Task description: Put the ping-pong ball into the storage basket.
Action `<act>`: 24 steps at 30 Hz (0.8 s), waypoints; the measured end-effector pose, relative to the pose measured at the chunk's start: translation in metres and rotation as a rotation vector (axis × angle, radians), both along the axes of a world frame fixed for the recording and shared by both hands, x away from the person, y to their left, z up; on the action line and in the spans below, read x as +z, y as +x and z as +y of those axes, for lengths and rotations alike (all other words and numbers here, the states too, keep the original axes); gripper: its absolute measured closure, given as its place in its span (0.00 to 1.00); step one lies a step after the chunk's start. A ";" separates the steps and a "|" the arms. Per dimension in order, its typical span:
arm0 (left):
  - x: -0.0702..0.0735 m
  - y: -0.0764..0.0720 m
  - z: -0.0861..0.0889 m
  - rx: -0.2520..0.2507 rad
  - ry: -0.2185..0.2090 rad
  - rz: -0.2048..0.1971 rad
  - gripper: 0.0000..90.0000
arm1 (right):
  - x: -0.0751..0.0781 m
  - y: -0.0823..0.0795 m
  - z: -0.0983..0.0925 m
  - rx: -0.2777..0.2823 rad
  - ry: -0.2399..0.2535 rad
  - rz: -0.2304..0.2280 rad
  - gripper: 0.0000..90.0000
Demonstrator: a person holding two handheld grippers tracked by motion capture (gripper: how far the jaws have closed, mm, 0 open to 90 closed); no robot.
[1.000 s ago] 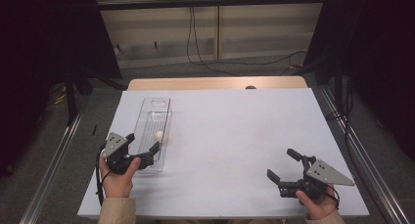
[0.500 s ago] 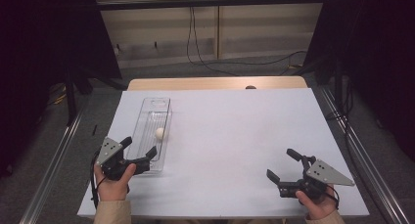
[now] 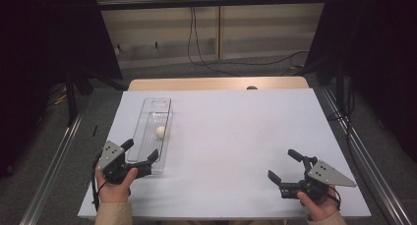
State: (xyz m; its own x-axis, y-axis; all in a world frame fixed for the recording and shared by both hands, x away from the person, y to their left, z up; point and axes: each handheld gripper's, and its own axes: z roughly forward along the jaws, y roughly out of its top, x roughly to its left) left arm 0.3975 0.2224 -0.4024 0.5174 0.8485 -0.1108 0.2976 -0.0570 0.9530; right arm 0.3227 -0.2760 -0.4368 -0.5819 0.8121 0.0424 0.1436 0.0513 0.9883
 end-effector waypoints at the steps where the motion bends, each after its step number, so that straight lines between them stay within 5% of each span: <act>1: 0.000 0.000 -0.001 -0.002 -0.005 -0.001 0.04 | 0.000 0.000 0.000 0.000 0.000 0.000 0.03; 24: -0.006 -0.011 0.001 -0.024 0.000 -0.015 0.03 | 0.000 0.000 -0.001 0.004 -0.001 -0.002 0.03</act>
